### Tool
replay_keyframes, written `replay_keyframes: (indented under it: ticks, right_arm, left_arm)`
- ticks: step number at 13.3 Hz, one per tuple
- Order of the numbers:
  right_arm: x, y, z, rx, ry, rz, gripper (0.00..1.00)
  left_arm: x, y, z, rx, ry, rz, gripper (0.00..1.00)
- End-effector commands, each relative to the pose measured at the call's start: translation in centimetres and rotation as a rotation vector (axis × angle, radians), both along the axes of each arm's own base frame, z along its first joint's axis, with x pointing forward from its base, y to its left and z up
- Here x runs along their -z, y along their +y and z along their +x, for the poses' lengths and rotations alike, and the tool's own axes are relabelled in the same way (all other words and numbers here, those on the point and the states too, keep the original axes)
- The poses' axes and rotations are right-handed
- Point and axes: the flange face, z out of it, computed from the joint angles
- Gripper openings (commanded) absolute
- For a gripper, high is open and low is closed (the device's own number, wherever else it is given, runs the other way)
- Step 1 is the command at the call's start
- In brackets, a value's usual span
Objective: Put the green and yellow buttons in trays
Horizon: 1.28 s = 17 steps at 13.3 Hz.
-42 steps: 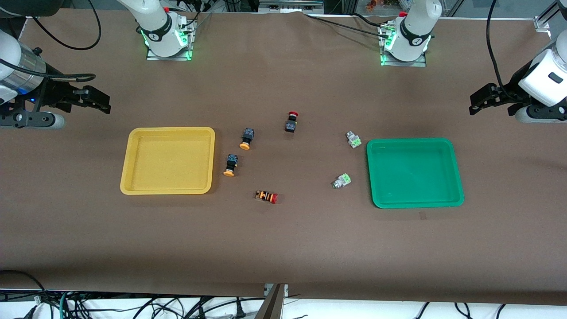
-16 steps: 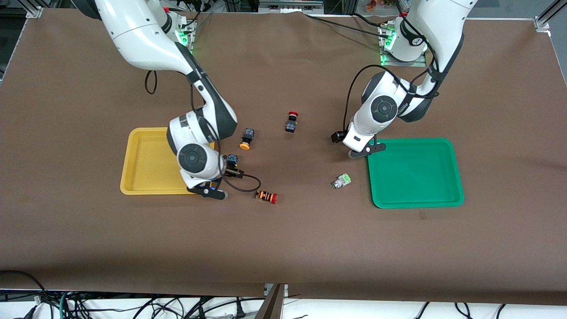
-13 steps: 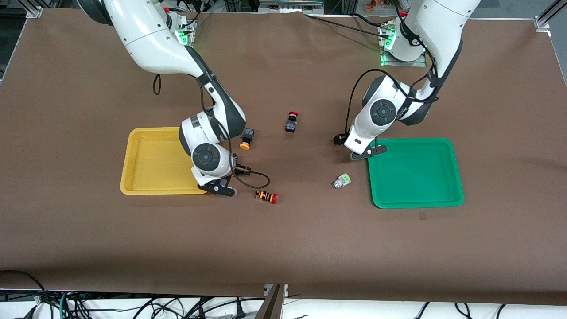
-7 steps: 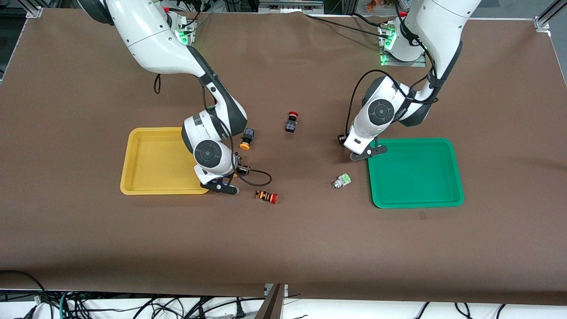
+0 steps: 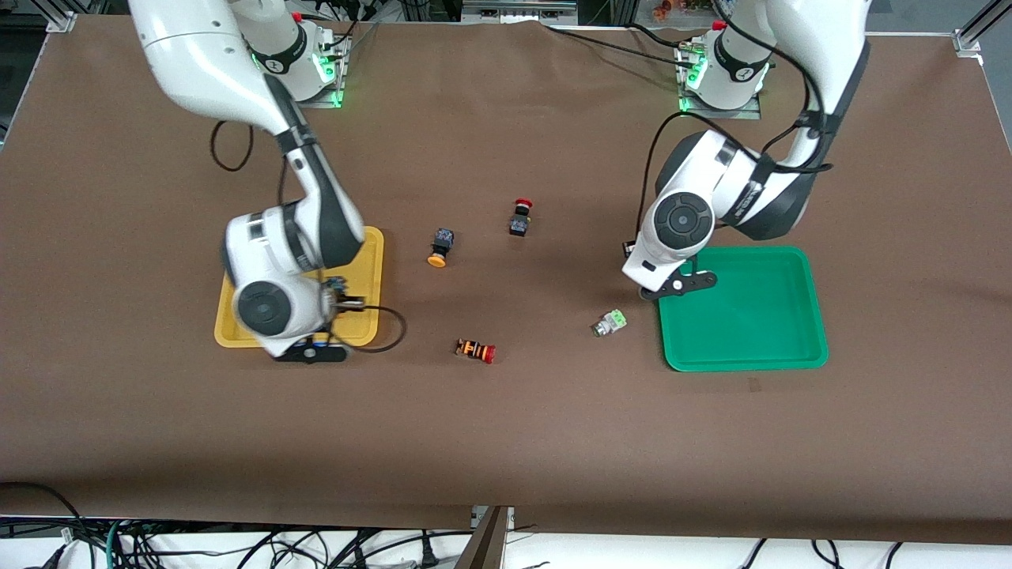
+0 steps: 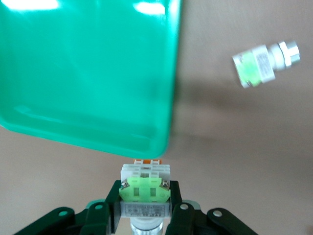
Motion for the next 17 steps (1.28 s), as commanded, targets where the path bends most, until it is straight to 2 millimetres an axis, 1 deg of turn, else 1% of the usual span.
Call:
replay_keyframes:
  ticks: [1, 2, 3, 4, 5, 6, 7, 8, 9, 10, 11, 12, 13, 14, 15, 16, 17]
  right_arm:
    - [3.5, -6.2, -1.0, -0.072, 0.053, 0.018, 0.00]
    - [4.8, -8.3, -1.3, -0.080, 0.041, 0.025, 0.00]
    - [5.8, -10.0, -1.6, -0.098, 0.023, 0.032, 0.00]
    - [6.3, -10.9, -1.6, -0.108, 0.016, 0.039, 0.00]
    - [6.2, -11.1, -1.6, -0.096, 0.018, 0.039, 0.36]
    - [5.8, -10.9, -1.4, -0.099, 0.011, 0.041, 0.99]
    - [4.9, -10.1, -1.2, -0.108, 0.000, 0.051, 1.00]
    - [3.8, -8.8, -0.9, -0.121, -0.004, 0.067, 1.00]
    - [2.7, -6.5, -0.7, -0.101, -0.009, 0.109, 1.00]
    - [1.7, -4.1, -0.4, -0.047, -0.016, 0.142, 1.00]
    - [1.0, -1.0, -0.5, -0.001, -0.020, 0.153, 1.00]
    - [0.9, 2.5, -1.3, 0.055, -0.017, 0.151, 1.00]
    - [1.2, 5.2, -2.1, 0.112, -0.014, 0.140, 1.00]
    - [1.5, 8.0, -3.1, 0.158, -0.009, 0.130, 1.00]
    - [1.7, 11.1, -4.4, 0.194, -0.002, 0.126, 1.00]
    - [2.4, 13.7, -5.6, 0.237, 0.003, 0.111, 1.00]
    - [3.2, 16.2, -7.1, 0.280, 0.011, 0.095, 1.00]
  left_arm:
    - [3.2, 6.7, 3.4, 0.191, 0.053, 0.021, 0.00]
    - [5.3, 8.2, 4.3, 0.261, 0.064, -0.020, 0.00]
    - [7.5, 10.1, 5.2, 0.295, 0.060, -0.060, 0.00]
    - [9.4, 11.7, 5.8, 0.320, 0.048, -0.096, 0.00]
    - [10.6, 11.9, 6.0, 0.341, 0.029, -0.120, 0.00]
    - [10.9, 11.7, 5.9, 0.333, 0.021, -0.124, 0.41]
    - [10.2, 11.5, 6.1, 0.316, 0.010, -0.128, 0.99]
    - [9.0, 11.1, 6.4, 0.320, -0.007, -0.132, 1.00]
    - [7.5, 9.8, 6.4, 0.338, -0.028, -0.136, 1.00]
    - [6.2, 7.7, 6.6, 0.361, -0.052, -0.154, 1.00]
    - [4.7, 5.5, 6.9, 0.382, -0.081, -0.184, 1.00]
    - [4.0, 4.2, 7.1, 0.392, -0.096, -0.207, 1.00]
    - [3.9, 2.0, 7.1, 0.412, -0.105, -0.236, 1.00]
    - [4.4, -0.2, 6.9, 0.444, -0.106, -0.256, 1.00]
    - [5.3, -2.8, 6.7, 0.478, -0.107, -0.273, 1.00]
    - [6.1, -4.9, 6.2, 0.513, -0.108, -0.280, 1.00]
    - [7.4, -6.3, 5.7, 0.538, -0.108, -0.291, 1.00]
